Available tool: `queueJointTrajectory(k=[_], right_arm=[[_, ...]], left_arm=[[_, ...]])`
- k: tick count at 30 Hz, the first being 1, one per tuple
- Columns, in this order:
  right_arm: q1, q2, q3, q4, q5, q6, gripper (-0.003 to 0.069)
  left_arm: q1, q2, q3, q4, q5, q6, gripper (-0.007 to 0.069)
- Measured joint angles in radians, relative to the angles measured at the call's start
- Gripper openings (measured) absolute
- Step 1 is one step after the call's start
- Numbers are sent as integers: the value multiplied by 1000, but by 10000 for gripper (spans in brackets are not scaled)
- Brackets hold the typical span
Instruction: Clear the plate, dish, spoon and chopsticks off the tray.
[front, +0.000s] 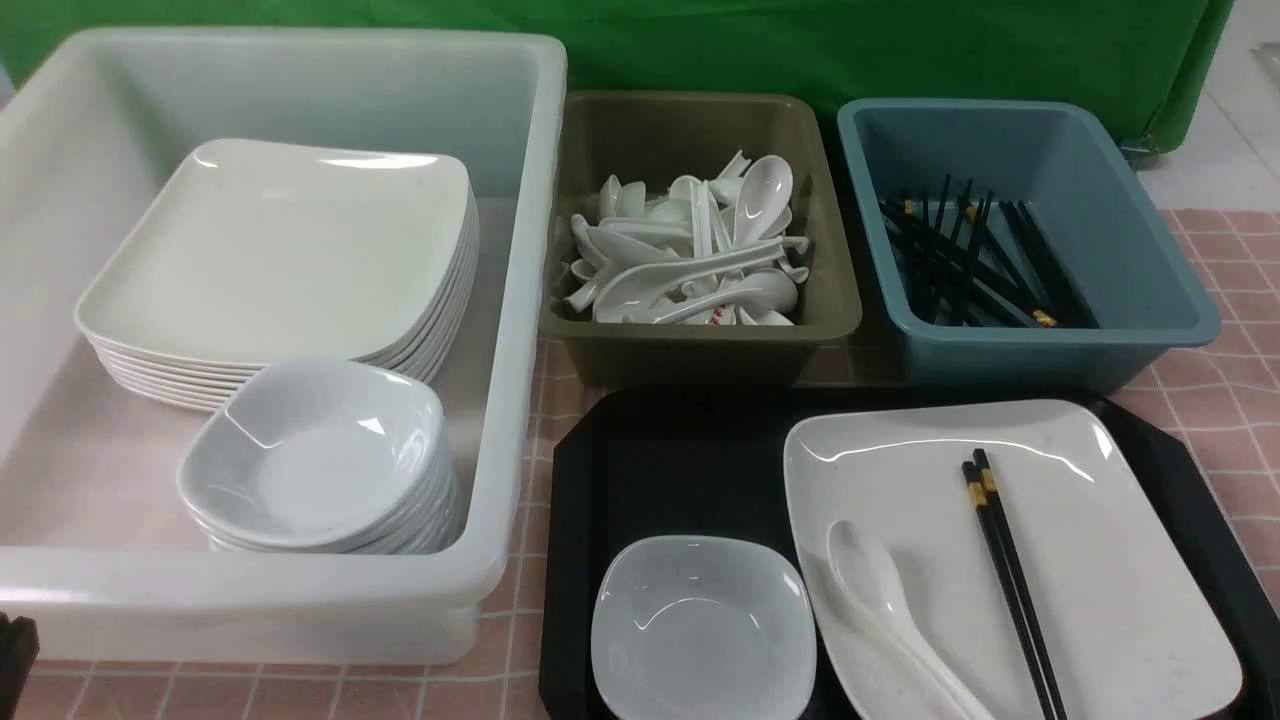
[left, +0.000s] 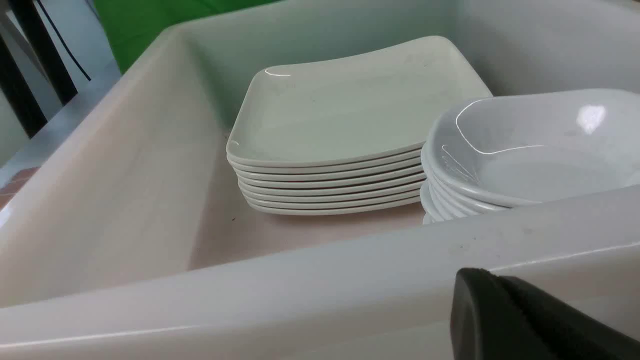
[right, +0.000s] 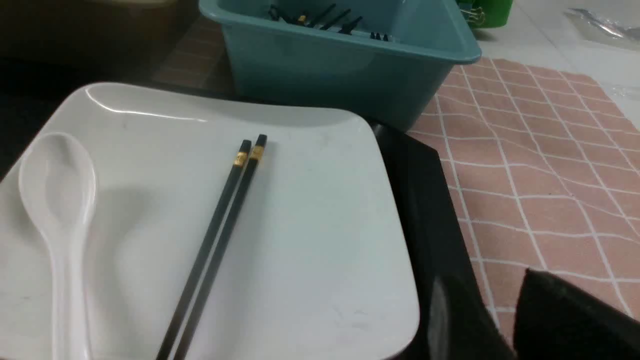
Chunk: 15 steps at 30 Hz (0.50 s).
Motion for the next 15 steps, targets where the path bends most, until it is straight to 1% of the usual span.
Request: queueJointTrajectory(k=[13, 15], right_arm=[[0, 0, 0, 0, 0, 0, 242], [0, 0, 0, 0, 0, 0, 242]], left_arm=[[0, 0, 0, 0, 0, 0, 20], [0, 0, 0, 15, -7, 7, 20]])
